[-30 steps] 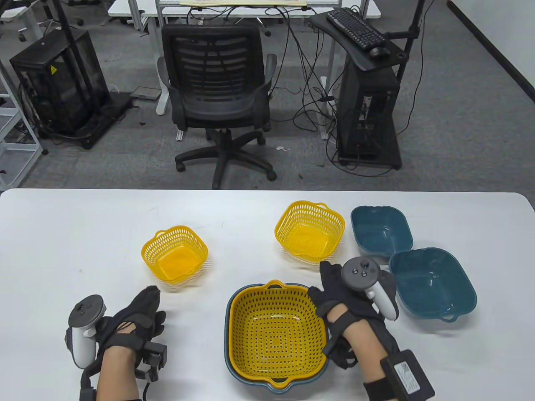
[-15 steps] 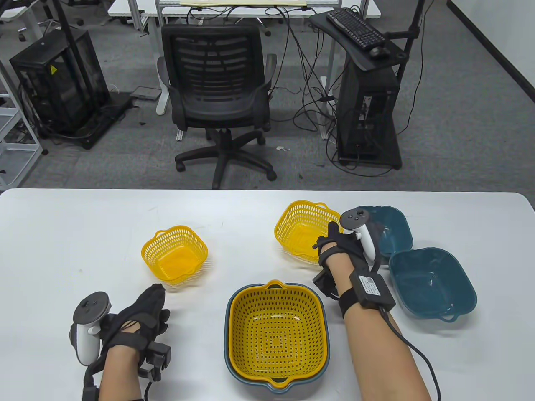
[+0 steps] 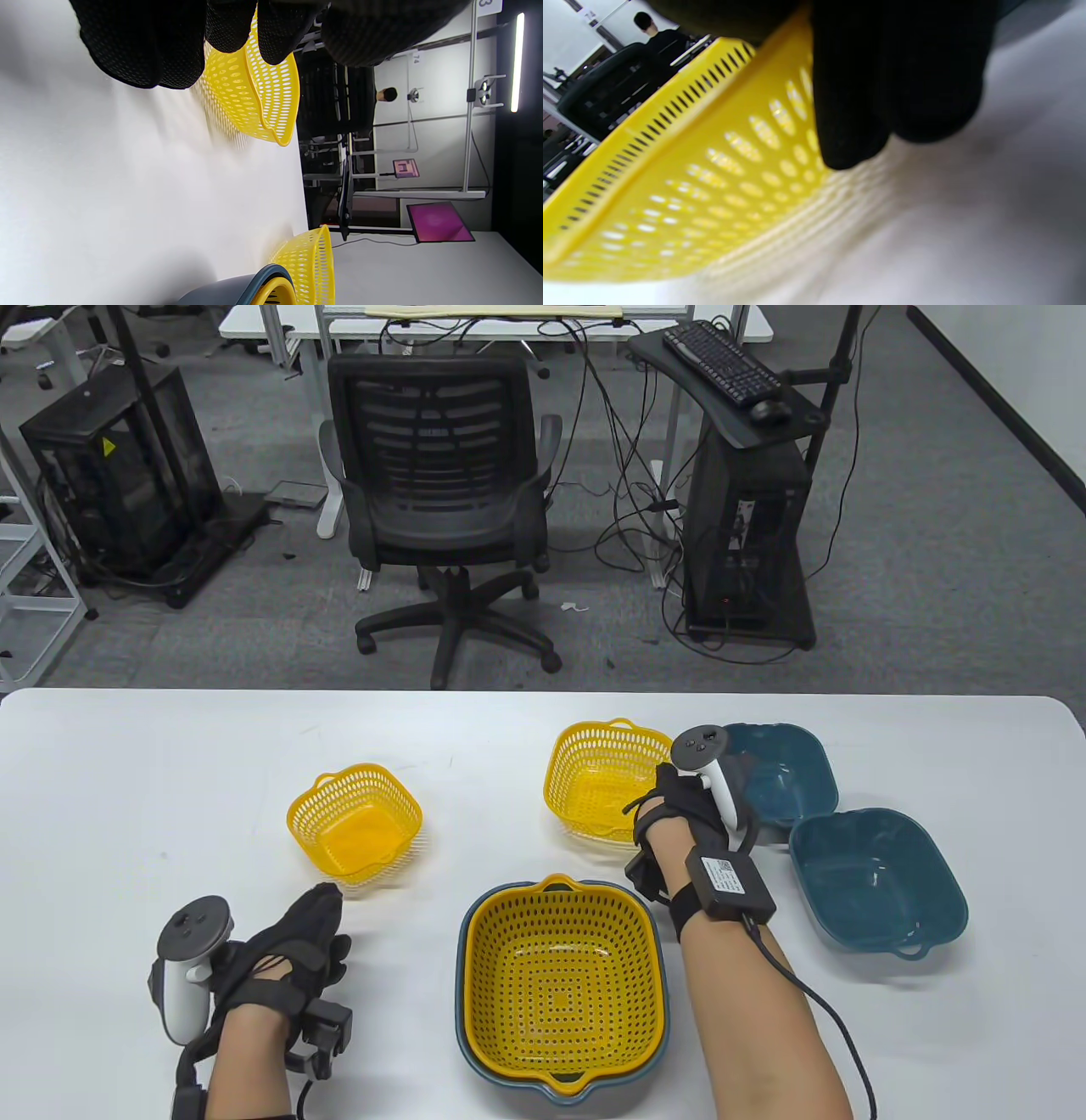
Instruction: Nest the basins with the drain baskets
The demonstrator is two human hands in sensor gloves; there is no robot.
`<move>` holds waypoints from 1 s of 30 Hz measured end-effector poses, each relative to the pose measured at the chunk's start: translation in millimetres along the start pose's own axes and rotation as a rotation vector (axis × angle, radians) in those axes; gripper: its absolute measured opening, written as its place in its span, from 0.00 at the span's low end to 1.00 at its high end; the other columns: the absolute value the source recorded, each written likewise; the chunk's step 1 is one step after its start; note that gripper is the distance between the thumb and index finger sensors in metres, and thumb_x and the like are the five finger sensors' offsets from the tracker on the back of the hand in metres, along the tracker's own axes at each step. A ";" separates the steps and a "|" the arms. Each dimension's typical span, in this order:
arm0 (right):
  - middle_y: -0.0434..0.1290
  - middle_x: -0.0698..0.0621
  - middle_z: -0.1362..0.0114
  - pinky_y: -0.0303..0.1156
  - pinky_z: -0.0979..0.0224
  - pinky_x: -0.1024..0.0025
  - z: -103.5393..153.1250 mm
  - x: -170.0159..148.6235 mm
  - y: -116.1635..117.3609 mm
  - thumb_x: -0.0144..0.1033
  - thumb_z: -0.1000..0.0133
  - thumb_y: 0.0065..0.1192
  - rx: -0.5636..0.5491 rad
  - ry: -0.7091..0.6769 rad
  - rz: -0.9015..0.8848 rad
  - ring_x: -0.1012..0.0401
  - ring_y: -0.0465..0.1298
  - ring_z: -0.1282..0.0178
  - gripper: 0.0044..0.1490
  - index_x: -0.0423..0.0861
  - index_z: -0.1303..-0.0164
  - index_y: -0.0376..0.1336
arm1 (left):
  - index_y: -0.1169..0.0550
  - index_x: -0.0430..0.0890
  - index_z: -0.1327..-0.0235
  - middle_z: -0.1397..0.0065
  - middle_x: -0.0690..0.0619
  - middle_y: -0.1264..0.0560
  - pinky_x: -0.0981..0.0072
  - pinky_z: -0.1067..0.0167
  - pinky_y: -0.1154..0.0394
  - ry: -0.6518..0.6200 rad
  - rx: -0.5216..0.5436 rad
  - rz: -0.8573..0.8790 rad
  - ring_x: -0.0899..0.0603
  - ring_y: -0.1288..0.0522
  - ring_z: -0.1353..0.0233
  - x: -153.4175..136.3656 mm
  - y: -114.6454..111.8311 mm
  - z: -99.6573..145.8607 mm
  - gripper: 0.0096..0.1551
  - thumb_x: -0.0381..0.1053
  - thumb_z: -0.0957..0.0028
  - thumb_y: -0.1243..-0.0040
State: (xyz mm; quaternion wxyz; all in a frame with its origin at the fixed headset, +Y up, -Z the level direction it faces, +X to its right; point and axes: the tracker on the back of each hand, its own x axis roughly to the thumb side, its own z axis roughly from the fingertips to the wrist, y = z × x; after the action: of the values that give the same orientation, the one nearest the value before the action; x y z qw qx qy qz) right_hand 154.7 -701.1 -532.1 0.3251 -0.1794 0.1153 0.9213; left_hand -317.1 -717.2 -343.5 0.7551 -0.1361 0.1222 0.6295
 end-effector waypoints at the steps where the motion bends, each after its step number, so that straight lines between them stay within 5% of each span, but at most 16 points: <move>1: 0.62 0.41 0.22 0.85 0.56 0.61 3.4 1.5 -3.8 0.27 0.47 0.62 -0.006 -0.014 -0.013 0.50 0.87 0.56 0.36 0.49 0.27 0.54 | 0.36 0.47 0.19 0.17 0.39 0.45 0.41 0.36 0.26 0.000 -0.001 0.001 0.27 0.29 0.26 -0.1 0.2 -0.1 0.40 0.60 0.44 0.46; 11: 0.69 0.46 0.25 0.83 0.63 0.58 65.0 -4.6 -79.6 0.27 0.48 0.65 -0.064 -0.209 -0.041 0.53 0.86 0.63 0.34 0.54 0.30 0.59 | 0.36 0.47 0.19 0.17 0.39 0.45 0.41 0.36 0.26 -0.003 -0.003 -0.009 0.27 0.30 0.26 -0.1 -1.5 -0.8 0.40 0.60 0.44 0.46; 22: 0.75 0.46 0.30 0.82 0.63 0.56 126.3 -84.0 -157.1 0.30 0.48 0.69 -0.206 -0.234 0.062 0.51 0.85 0.63 0.32 0.54 0.33 0.64 | 0.36 0.47 0.19 0.17 0.39 0.45 0.41 0.36 0.26 0.007 -0.018 -0.043 0.27 0.29 0.26 -1.1 -9.0 -3.5 0.40 0.60 0.44 0.46; 30: 0.77 0.46 0.31 0.82 0.62 0.55 131.8 -150.3 -185.1 0.28 0.48 0.67 -0.267 -0.131 0.124 0.50 0.85 0.62 0.30 0.54 0.33 0.66 | 0.36 0.47 0.19 0.17 0.39 0.44 0.41 0.36 0.26 0.025 -0.028 -0.079 0.26 0.29 0.26 -3.5 -14.0 -6.3 0.40 0.59 0.44 0.46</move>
State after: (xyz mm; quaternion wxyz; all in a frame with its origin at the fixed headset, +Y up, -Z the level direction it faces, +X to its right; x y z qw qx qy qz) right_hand 348.4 -600.4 -369.1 0.2475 -0.1532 -0.0185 0.9565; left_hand -304.0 -725.1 -347.4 0.7758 -0.1593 0.1172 0.5992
